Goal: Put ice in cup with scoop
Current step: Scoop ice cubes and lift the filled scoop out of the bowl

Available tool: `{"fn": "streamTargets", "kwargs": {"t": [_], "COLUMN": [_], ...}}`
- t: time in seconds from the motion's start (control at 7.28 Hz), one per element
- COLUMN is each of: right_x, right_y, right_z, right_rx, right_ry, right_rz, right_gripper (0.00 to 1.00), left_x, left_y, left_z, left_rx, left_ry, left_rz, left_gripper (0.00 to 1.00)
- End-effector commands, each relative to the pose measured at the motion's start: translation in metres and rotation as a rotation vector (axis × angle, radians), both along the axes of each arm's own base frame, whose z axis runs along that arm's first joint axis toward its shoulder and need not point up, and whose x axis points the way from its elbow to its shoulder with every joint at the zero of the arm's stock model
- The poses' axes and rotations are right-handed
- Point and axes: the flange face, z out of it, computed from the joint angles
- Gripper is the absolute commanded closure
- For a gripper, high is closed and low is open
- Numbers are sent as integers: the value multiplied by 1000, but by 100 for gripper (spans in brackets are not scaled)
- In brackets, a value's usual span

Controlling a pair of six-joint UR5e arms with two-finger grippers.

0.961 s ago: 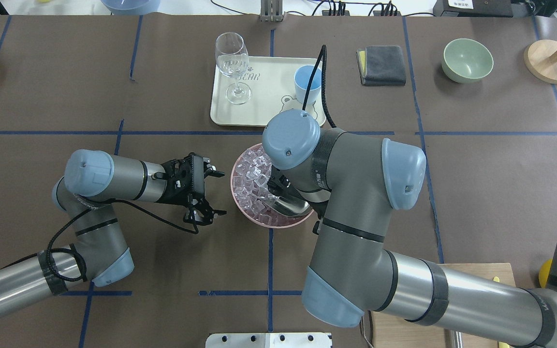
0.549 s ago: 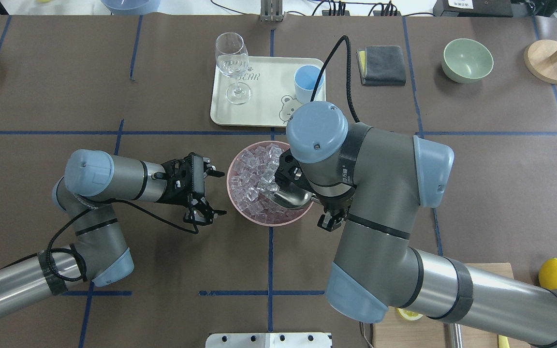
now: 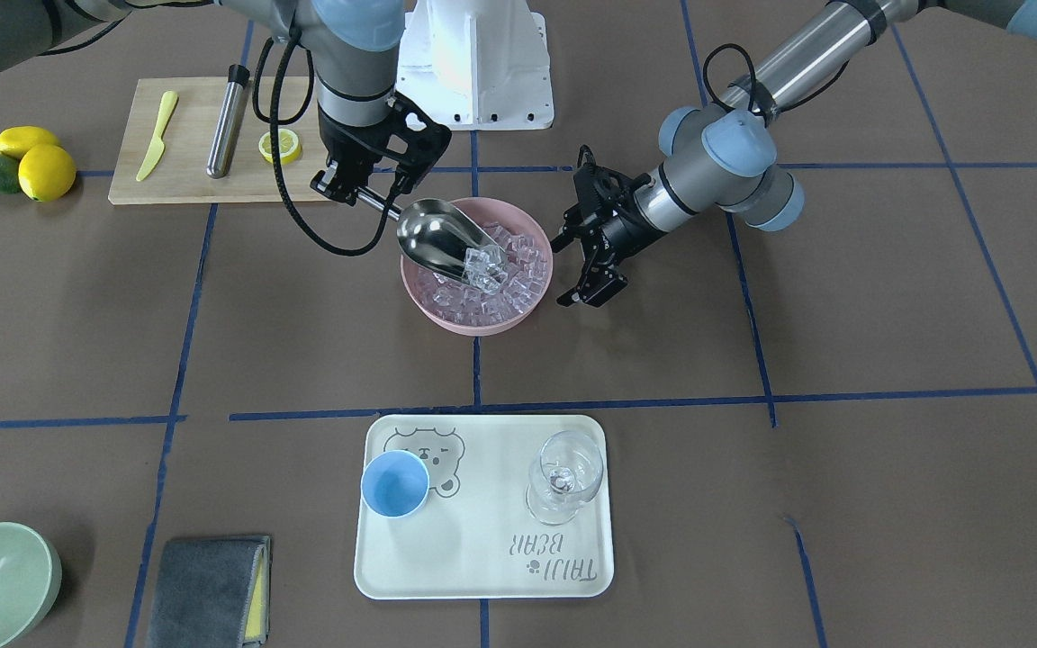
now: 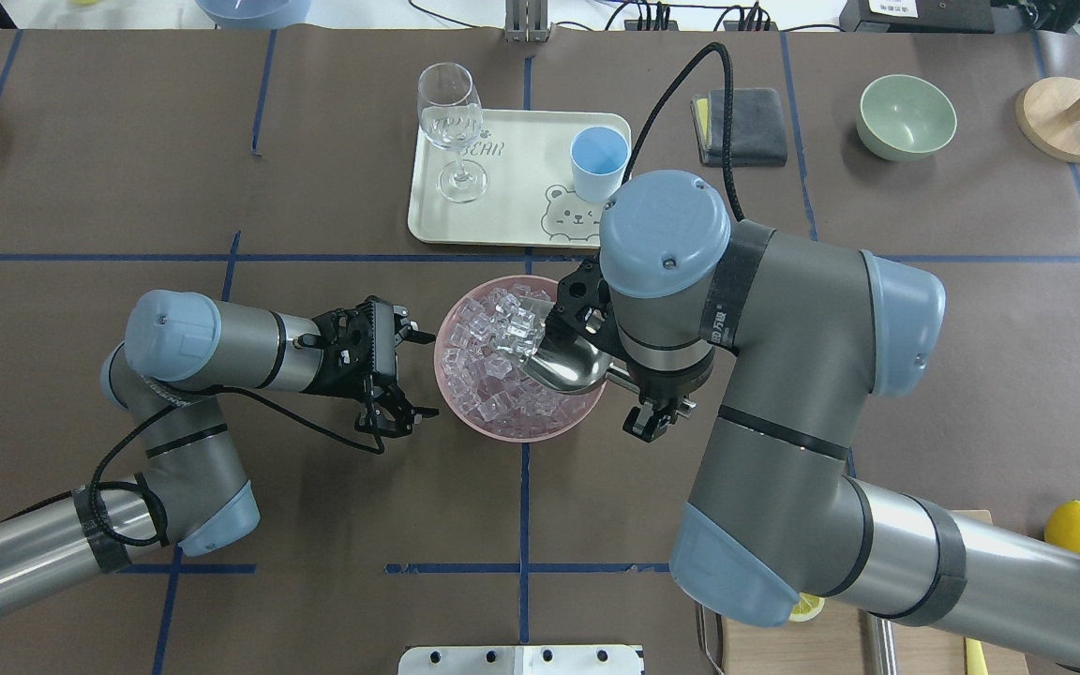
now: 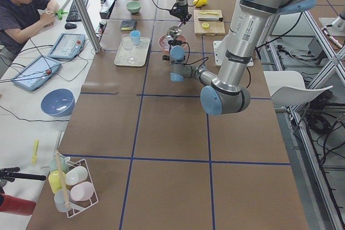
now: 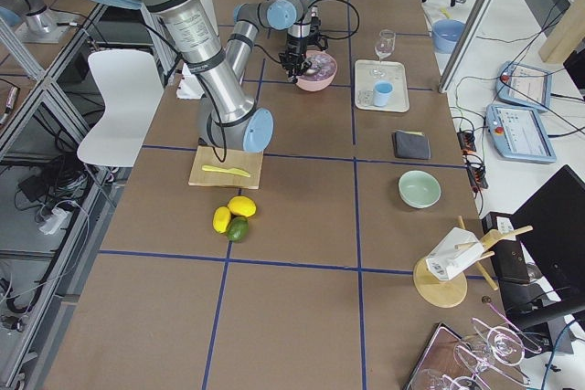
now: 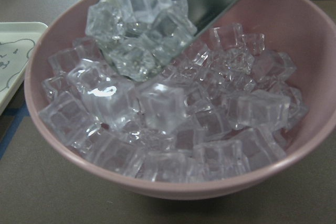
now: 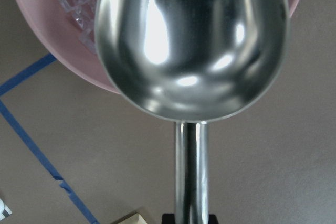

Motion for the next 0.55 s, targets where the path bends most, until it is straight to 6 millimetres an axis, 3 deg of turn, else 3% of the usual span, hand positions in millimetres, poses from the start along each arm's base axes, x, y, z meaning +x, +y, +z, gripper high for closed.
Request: {"fn": "streamTargets", "kwargs": {"t": [0.0, 0.41], "right_x": [29, 75], "right_y": [-2, -39], "right_z": [-10, -16], "right_rx": [-20, -94], "right_ry": [-55, -115], "right_rz": [25, 92], "right_gripper": [100, 100], "left_x": [0, 0], "left_y": [0, 0], "left_z": [0, -2], "left_rx": [0, 2], "left_ry": [1, 3], "left_rz": [0, 0], "left_gripper": [0, 0]}}
